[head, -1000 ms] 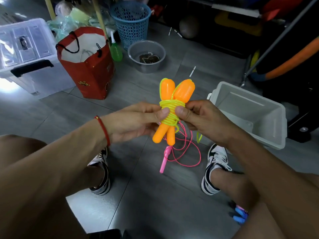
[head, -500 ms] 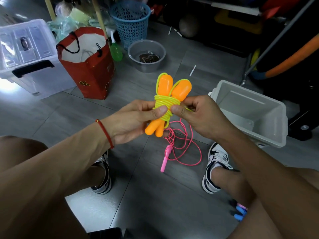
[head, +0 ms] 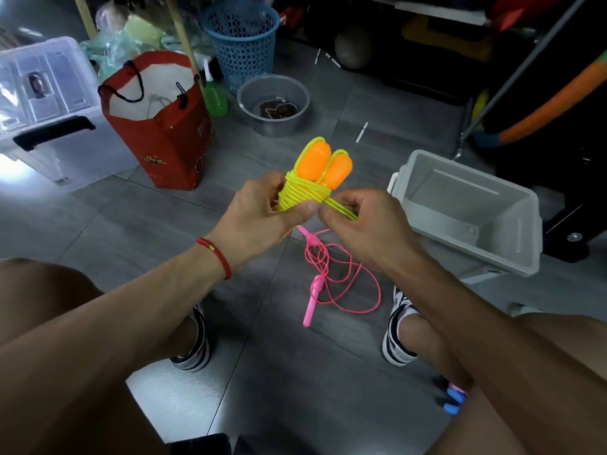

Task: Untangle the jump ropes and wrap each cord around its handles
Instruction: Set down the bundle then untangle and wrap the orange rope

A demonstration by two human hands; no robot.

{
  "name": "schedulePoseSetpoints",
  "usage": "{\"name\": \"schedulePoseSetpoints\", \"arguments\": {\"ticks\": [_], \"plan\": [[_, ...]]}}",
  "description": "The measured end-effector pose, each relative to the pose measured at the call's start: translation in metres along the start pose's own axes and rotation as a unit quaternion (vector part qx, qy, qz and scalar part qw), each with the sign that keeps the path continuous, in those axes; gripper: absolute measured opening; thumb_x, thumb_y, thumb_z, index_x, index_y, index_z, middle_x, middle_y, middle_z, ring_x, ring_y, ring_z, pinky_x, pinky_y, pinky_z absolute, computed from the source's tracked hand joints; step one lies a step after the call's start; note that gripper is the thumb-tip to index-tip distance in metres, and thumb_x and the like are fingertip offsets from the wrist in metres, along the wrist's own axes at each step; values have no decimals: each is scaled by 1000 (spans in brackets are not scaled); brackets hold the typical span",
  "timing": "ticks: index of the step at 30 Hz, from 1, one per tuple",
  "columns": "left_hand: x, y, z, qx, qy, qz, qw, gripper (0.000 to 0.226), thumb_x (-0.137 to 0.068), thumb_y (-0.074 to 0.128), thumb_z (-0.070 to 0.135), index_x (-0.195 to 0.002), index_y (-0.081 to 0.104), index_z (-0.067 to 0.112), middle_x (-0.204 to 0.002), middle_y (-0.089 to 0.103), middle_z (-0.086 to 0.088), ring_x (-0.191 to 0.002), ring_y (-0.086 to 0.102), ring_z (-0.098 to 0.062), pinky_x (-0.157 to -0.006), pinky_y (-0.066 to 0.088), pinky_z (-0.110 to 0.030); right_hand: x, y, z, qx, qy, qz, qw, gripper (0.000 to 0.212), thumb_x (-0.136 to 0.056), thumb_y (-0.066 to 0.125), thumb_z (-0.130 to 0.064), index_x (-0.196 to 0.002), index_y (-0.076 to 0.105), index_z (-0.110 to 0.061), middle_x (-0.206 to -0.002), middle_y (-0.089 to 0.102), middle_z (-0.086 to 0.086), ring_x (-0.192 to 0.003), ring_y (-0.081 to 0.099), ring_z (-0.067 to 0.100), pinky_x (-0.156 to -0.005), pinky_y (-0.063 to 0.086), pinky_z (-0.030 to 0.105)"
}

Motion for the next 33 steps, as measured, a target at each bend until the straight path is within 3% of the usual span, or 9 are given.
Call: {"name": "schedulePoseSetpoints", "arguments": {"ticks": [5, 10, 13, 16, 18, 20, 24, 28, 33], "plan": [[5, 5, 8, -127, 78, 90, 985, 26, -76, 77, 43, -90, 71, 22, -72, 68, -1, -67, 65, -15, -63, 52, -43, 5, 6, -3, -68, 51, 4, 996, 63, -83, 64, -63, -70, 62, -1, -50, 37, -1, -47, 34, 9, -50, 29, 31], [16, 18, 18, -207, 151, 143, 956, 40, -77, 73, 40, -113, 70, 23, -92, 70, 1, -83, 64, -19, -70, 51, -36, 3, 7, -1, -114, 83, 38, 989, 58, -77, 69, -67, -75, 72, -10, -59, 65, 5, -54, 56, 15, -56, 45, 34], [15, 15, 22, -196, 180, 89, 960, 38, -83, 73, 33, -119, 67, 24, -90, 66, 2, -79, 59, -13, -72, 49, -32, -5, 5, 5, -119, 63, 33, 990, 50, -80, 69, -63, -77, 71, -14, -58, 60, 0, -54, 50, 12, -57, 42, 34], [10, 5, 17, -36, 135, -34, 990, 32, -93, 63, 26, -125, 68, 26, -85, 68, -4, -76, 58, -8, -72, 49, -32, -11, 2, 11, -104, 27, 6, 994, 54, -78, 64, -67, -81, 72, -15, -56, 47, 3, -55, 39, 10, -57, 36, 33], [8, -2, 11, 96, 83, -60, 990, 28, -95, 61, 24, -119, 71, 13, -79, 69, -8, -69, 58, -14, -67, 49, -39, -11, 3, 11, -113, 10, -23, 993, 57, -76, 62, -72, -87, 75, -18, -60, 56, 6, -59, 46, 14, -60, 44, 37], [6, -6, 4, 188, 8, -70, 980, 27, -90, 65, 24, -109, 67, 6, -83, 71, -9, -67, 62, -18, -65, 51, -36, -10, 3, 9, -148, -6, -64, 987, 60, -75, 61, -76, -95, 76, -22, -82, 71, 14, -73, 63, 28, -76, 54, 50], [12, 0, -6, 229, -80, -263, 934, 53, -88, 67, 31, -130, 57, 0, -123, 63, -28, -112, 61, -38, -94, 47, -50, -3, -3, 0, -200, -67, -155, 965, 28, -86, 69, -50, -102, 74, -28, -102, 74, 14, -96, 70, 30, -91, 50, 55], [20, -2, -4, 269, -77, -357, 891, 44, -88, 67, 31, -119, 61, 2, -97, 68, -4, -87, 60, -14, -77, 50, -23, 4, 0, -5, -206, -89, -180, 958, 27, -80, 72, -54, -102, 74, -38, -104, 76, 7, -103, 67, 37, -91, 51, 55], [18, -2, 4, 304, -82, -317, 895, 25, -93, 43, 8, -98, 66, 2, -77, 69, -6, -69, 63, -15, -68, 49, -21, 0, 0, -2, -152, -65, -108, 980, 38, -70, 75, -63, -96, 77, -35, -91, 77, -7, -87, 72, 12, -83, 55, 42]]}}
Point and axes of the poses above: each hand's wrist, its own x-axis away from the middle knuckle, its own y-axis out of the palm, z = x × y, the point moved 4 cm from there along -x, towards the middle knuckle
